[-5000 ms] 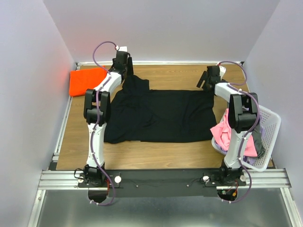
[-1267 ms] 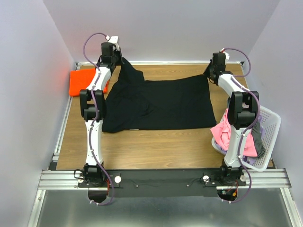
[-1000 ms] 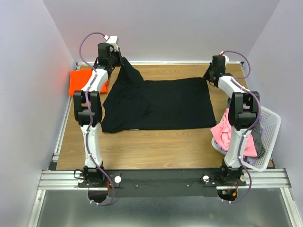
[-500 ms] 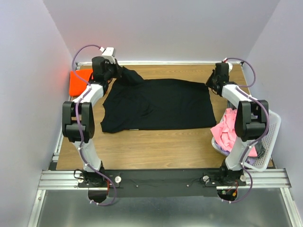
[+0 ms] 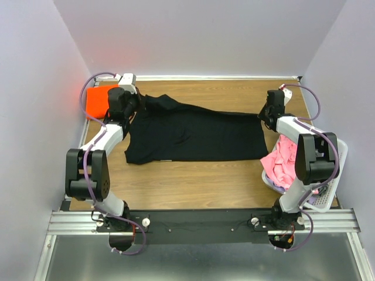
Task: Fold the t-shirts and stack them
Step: Fold the tshirt
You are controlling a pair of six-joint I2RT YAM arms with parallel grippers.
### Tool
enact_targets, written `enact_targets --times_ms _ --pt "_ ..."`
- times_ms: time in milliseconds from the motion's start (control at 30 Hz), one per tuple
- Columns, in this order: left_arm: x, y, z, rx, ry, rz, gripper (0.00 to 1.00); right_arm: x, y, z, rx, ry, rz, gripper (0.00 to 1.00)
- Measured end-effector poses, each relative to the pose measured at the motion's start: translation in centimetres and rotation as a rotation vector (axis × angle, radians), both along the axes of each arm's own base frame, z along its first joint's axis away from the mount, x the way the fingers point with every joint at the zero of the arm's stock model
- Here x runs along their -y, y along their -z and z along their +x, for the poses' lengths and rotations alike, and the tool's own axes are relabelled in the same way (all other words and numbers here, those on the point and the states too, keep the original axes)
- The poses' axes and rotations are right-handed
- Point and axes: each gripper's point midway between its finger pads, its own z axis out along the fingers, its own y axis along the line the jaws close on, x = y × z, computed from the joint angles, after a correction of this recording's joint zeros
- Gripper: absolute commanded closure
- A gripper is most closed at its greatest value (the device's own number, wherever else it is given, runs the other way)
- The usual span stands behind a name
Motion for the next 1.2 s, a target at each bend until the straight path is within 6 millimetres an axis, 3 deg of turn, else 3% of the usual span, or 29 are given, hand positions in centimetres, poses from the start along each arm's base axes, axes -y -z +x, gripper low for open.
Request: enact_targets --times_ms 133,433,633,933,1200 --pt "-0.1 0.3 -2.0 -0.005 -0.018 -0.007 1.0 0.6 -0.2 -0.4 0.007 0.029 -0.017 0.99" --pt "-0.5 1.1 -4.3 -0.014 -0.058 -0.006 1.0 1.6 -0.4 -1.2 0.02 0.079 -0.044 0.99" --pt "-0.8 1.0 -5.0 -0.009 -0.076 -0.007 1.0 1.9 0.1 -2.1 0.008 0.097 -0.049 0.99" --pt "-0.9 0.3 -6.0 0.01 -0.098 -0.011 1.0 2.4 -1.3 -3.4 0.046 0.134 -0.051 0.98" --pt "-1.1 1.9 -7.1 -0.032 -0.131 -0.024 1.0 2.3 -0.5 -4.9 0.036 0.142 -0.045 0.98"
